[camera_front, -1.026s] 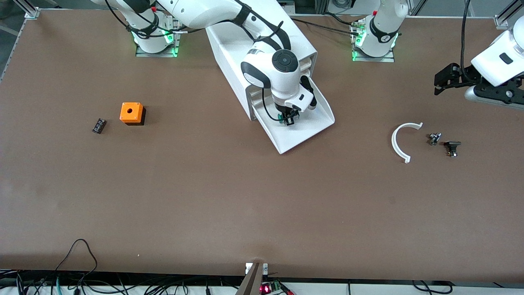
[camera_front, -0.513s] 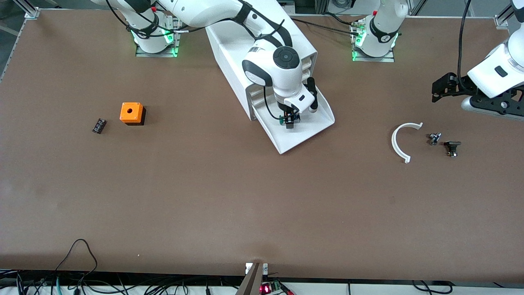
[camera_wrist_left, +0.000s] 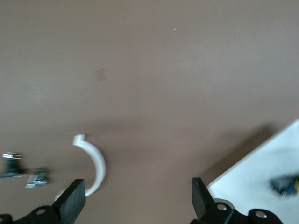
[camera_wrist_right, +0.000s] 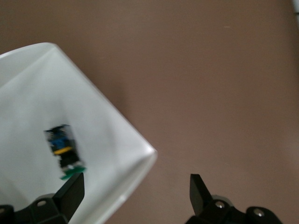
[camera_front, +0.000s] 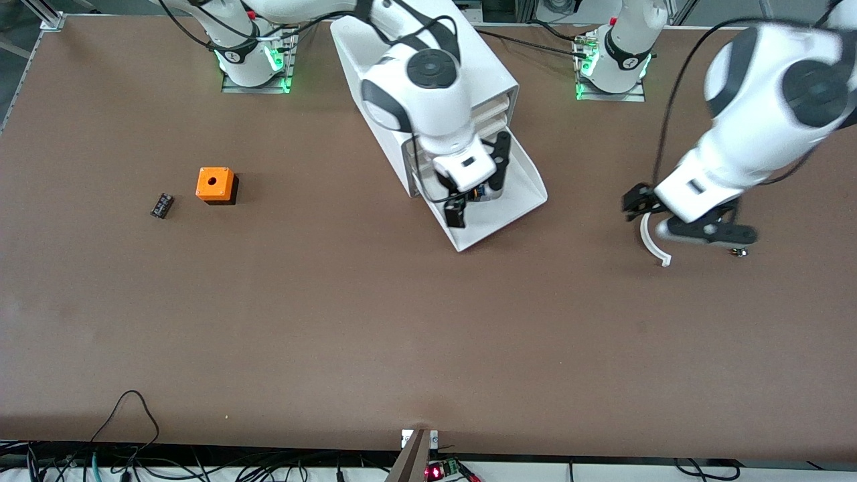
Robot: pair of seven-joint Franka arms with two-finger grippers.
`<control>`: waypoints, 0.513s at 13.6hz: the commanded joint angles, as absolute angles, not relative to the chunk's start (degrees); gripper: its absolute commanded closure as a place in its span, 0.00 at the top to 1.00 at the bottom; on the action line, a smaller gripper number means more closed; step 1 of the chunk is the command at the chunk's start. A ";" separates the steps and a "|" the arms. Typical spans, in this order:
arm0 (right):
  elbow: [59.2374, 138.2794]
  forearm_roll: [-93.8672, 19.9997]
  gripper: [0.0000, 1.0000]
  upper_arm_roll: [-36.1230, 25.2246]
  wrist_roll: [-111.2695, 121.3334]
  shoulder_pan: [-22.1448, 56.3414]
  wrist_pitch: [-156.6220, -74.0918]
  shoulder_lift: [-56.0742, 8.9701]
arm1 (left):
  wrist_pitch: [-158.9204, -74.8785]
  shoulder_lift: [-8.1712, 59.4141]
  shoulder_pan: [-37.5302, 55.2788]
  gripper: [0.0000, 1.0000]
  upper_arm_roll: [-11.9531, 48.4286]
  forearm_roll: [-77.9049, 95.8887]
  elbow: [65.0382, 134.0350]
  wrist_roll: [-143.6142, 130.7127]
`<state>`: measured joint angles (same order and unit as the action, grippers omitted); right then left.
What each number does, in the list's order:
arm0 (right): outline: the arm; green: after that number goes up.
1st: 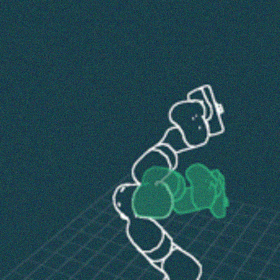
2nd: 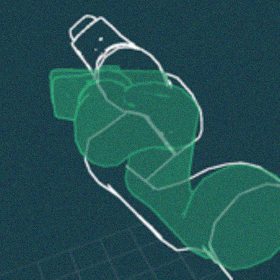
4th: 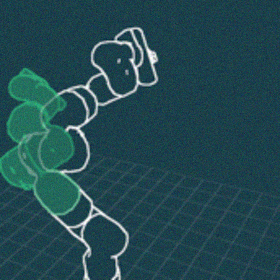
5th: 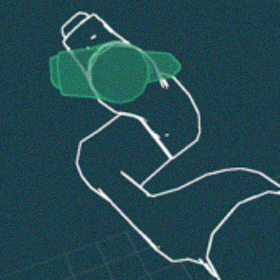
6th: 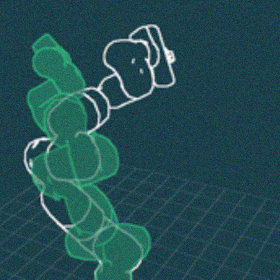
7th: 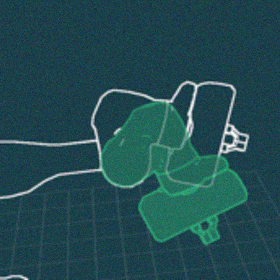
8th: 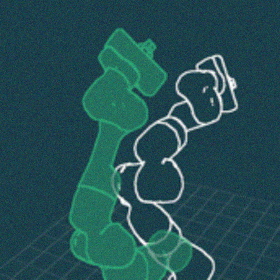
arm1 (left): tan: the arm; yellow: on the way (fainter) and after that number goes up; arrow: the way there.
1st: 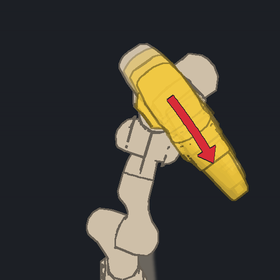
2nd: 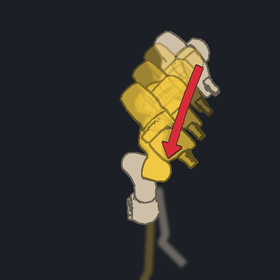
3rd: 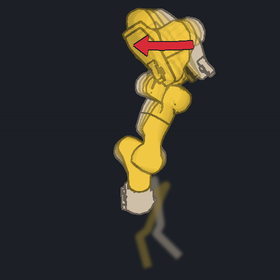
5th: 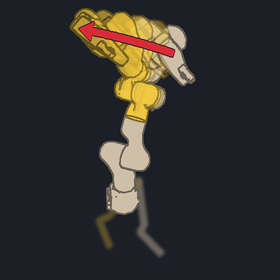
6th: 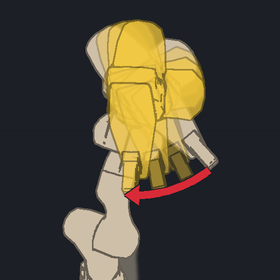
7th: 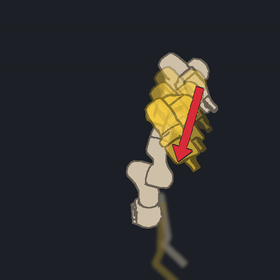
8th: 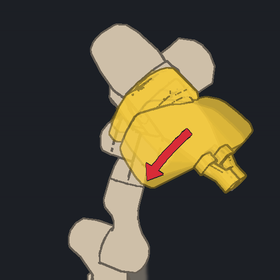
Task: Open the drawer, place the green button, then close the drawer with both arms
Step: 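Push the drawer shut with the left gripper while the right gripper withdraws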
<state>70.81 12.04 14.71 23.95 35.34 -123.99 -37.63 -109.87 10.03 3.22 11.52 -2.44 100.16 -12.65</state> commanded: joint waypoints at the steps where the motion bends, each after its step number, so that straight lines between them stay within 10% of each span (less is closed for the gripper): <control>1: 71.72 10.64 1.00 15.56 23.20 27.80 -123.22 -34.02 | -118.09 17.20 8.76 1.00 12.04 -3.42 101.15 -26.67; 7: 76.27 10.64 1.00 14.34 21.98 17.77 -123.14 -29.98 | -135.17 29.08 13.35 1.00 11.86 -3.08 105.02 -45.25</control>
